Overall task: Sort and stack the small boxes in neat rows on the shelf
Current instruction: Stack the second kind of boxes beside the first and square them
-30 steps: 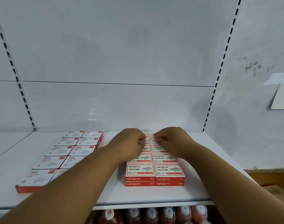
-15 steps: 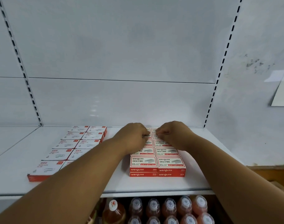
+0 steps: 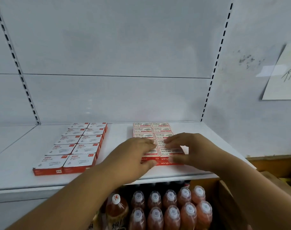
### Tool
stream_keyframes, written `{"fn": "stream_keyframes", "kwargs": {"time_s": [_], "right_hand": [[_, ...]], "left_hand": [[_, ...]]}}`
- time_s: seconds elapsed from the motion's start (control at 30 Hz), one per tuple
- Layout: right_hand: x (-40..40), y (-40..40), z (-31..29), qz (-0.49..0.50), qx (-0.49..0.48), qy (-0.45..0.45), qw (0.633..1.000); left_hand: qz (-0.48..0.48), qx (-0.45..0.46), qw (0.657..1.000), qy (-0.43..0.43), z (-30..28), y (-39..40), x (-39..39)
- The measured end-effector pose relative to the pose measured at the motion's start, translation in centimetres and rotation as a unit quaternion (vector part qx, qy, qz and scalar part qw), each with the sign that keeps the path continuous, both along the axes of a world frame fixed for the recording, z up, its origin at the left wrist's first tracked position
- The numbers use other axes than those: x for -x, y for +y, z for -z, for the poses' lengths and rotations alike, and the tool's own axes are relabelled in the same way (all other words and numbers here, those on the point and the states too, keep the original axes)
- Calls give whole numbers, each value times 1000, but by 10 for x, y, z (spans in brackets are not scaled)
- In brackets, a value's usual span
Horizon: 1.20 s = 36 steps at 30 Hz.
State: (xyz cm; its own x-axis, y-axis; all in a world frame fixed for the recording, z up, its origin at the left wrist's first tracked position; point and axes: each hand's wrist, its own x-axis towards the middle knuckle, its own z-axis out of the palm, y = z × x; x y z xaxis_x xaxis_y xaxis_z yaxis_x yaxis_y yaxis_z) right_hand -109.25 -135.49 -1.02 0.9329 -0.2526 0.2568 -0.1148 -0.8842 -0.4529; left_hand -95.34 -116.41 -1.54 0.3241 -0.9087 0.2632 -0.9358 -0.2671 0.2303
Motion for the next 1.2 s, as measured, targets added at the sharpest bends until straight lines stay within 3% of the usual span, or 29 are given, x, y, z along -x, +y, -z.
{"fn": "stream_keyframes", "kwargs": {"time_s": [0.77, 1.2], "right_hand": [[5, 10, 26, 0, 22, -106, 994], [9, 13, 29, 0, 96, -85, 992]], "left_hand": [[-58, 79, 995, -25, 14, -11, 17], [-88, 89, 992, -5, 14, 4, 25]]}}
